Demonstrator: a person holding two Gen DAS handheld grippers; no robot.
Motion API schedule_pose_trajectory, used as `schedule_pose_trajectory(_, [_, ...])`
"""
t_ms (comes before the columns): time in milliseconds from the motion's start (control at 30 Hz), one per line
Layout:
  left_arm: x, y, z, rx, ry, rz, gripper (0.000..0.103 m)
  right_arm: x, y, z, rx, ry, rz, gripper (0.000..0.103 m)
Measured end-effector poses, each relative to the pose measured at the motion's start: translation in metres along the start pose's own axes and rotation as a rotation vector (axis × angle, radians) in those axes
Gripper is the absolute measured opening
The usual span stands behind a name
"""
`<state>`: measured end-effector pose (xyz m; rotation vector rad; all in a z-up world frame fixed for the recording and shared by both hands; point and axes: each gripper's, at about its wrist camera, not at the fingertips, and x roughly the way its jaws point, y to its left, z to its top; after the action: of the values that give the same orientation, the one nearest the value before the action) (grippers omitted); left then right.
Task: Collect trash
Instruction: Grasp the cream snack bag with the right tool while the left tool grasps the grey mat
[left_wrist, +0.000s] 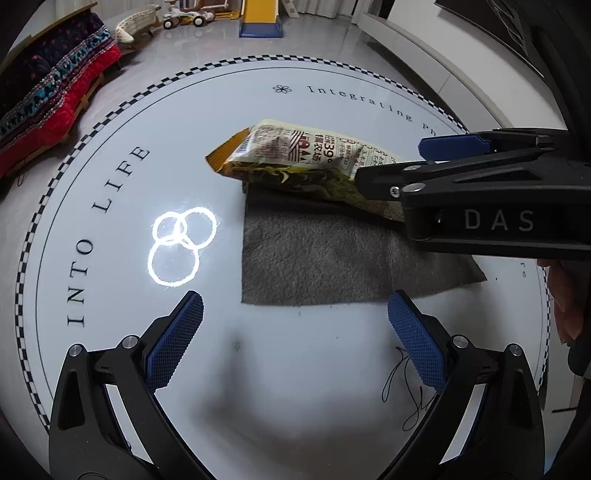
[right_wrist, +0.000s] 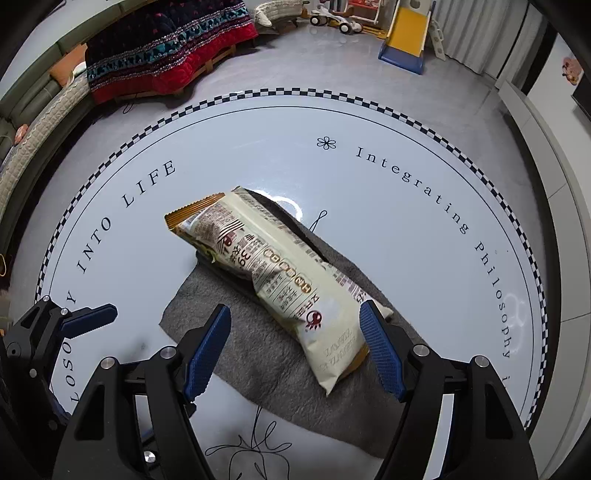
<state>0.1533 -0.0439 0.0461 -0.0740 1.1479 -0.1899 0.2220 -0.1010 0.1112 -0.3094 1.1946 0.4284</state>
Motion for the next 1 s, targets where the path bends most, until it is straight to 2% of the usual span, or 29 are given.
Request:
schedule_pose_trajectory(200, [0.025,-0.007,0.017,0.003,0.026,-0.021,0.097,0.016,0.000,0.013,-0.033,0.011,0.052,0.073])
schedule_pose_trajectory(400, [0.039,-0.004,0.024,-0.022,0.029,-0.040,0.097,0.032,0.001,0.019,-0.094,0.030,0.037,0.075])
schedule_pose_trajectory(467, [0.042,-0.007,0.023,-0.005,0.025,-0.014,0.097,0.039,0.002,0.018,-0.130,0.043,0.012,0.075])
schedule_pose_trajectory(500, [0.042,-0.009,0.023,0.005,0.022,-0.006,0.097,0.042,0.004,0.017,-0.148,0.048,-0.004,0.074])
schedule_pose_trajectory(533, [0.042,-0.010,0.023,0.015,0.022,0.005,0.097,0.044,0.005,0.016,-0.159,0.046,0.003,0.068])
schedule_pose_trajectory(633, [0.041,-0.012,0.024,0.020,0.021,0.012,0.097,0.036,-0.001,0.016,-0.125,0.014,0.022,0.056])
schedule_pose_trajectory(800, [0.048,-0.022,0.030,0.026,0.034,0.035,0.097,0.013,-0.026,0.017,-0.042,-0.035,0.050,0.055])
schedule_pose_trajectory(933, [0.048,-0.023,0.034,0.014,0.042,0.012,0.097,-0.006,-0.049,0.014,0.043,-0.067,0.054,0.055])
schedule_pose_trajectory(1000, [0.048,-0.030,0.035,0.045,0.041,0.026,0.097,-0.012,-0.061,0.011,0.091,-0.078,0.059,0.055])
